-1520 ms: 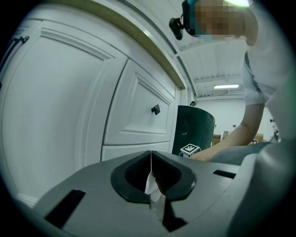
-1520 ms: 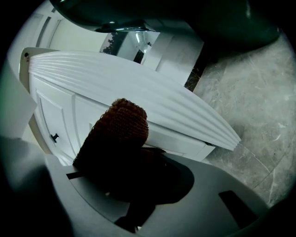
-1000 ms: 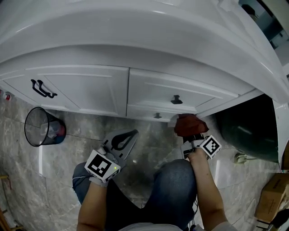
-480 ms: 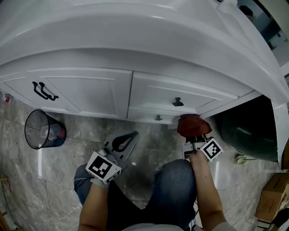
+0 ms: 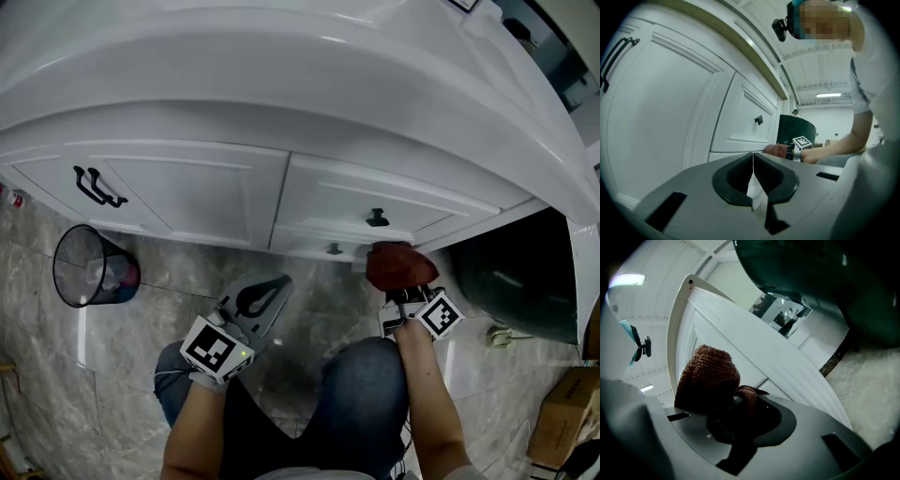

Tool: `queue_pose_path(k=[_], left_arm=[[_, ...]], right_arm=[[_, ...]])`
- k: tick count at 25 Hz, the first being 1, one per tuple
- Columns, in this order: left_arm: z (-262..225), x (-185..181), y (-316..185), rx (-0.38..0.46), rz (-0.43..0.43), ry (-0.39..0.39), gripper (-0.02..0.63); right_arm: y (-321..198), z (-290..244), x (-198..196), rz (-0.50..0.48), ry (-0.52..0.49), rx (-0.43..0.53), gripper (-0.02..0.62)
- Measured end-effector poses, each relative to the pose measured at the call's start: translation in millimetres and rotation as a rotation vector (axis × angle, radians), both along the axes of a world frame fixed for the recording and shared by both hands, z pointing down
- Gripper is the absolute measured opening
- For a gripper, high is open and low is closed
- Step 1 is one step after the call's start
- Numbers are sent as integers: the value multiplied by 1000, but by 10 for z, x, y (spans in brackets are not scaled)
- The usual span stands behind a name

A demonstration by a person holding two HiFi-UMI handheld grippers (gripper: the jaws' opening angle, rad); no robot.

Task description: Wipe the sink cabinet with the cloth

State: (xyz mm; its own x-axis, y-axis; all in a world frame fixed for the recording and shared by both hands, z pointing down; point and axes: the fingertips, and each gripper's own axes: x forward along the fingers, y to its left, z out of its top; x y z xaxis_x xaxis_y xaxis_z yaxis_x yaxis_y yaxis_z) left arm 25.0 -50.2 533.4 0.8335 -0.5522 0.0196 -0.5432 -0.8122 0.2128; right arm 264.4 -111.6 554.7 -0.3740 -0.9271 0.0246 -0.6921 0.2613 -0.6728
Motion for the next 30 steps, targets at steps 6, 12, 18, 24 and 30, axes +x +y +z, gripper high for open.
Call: queue_pose_path(k=[6, 12, 18, 24, 30], left_arm=[[-2, -43, 9, -7, -2, 4, 12], [31, -177, 56, -21, -10, -11, 11], [23, -403, 100, -17, -30, -12, 12], [54, -630, 130, -41, -63, -15, 11], [27, -773, 144, -30, -84, -4, 11]], right_arm=[[-19, 18, -174, -37, -47, -6, 48], [-66, 39, -585, -109, -49, 3, 48], [-121, 91, -1149, -212, 5, 33, 48], [-177, 126, -1673, -311, 74, 83, 47], [-190, 187, -1928, -364, 191, 119, 46]])
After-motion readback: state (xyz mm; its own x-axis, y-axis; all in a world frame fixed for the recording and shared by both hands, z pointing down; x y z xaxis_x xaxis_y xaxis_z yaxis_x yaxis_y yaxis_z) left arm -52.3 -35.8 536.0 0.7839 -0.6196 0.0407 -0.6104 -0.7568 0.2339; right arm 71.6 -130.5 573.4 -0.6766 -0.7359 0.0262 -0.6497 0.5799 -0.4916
